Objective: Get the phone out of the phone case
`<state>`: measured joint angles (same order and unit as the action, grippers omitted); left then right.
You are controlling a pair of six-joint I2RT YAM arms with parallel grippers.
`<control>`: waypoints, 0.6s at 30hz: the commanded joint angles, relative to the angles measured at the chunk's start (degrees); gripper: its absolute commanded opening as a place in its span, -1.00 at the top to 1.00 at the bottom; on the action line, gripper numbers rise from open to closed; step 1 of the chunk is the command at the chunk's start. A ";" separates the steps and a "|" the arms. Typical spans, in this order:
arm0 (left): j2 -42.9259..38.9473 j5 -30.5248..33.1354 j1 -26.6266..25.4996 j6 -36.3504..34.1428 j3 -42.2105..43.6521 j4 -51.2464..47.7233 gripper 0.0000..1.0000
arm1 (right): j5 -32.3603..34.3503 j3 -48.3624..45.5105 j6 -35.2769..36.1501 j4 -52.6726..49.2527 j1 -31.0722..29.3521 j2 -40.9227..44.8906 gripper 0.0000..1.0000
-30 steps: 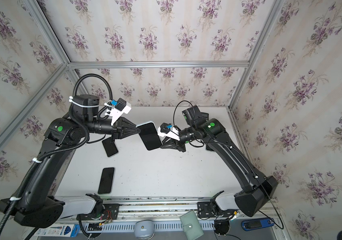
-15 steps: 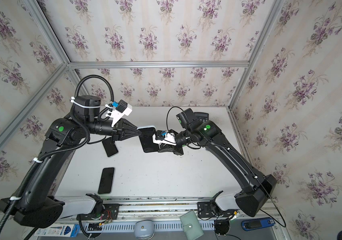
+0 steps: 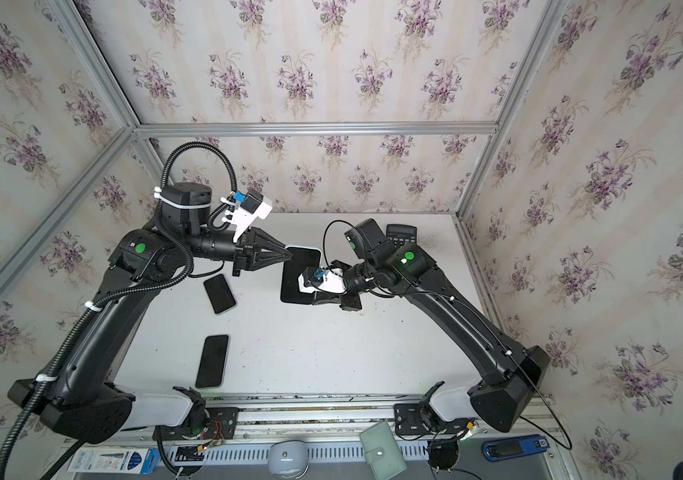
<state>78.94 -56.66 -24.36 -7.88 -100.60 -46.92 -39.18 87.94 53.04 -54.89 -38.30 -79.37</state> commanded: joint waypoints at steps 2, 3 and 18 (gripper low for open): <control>0.94 0.74 -0.49 2.57 -0.40 4.19 1.00 | -2.16 0.10 2.75 9.25 -0.43 -0.32 0.74; 1.12 0.66 -0.51 2.92 -0.41 4.52 1.00 | -2.05 0.04 2.73 9.48 -0.44 -0.36 0.74; 1.63 -1.29 1.85 15.58 -0.08 11.23 1.00 | 8.73 -17.27 -13.04 29.47 0.55 10.42 0.05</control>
<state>81.08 -56.25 -23.51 0.91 -101.08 -42.63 -34.17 74.26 48.29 -36.91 -38.37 -71.99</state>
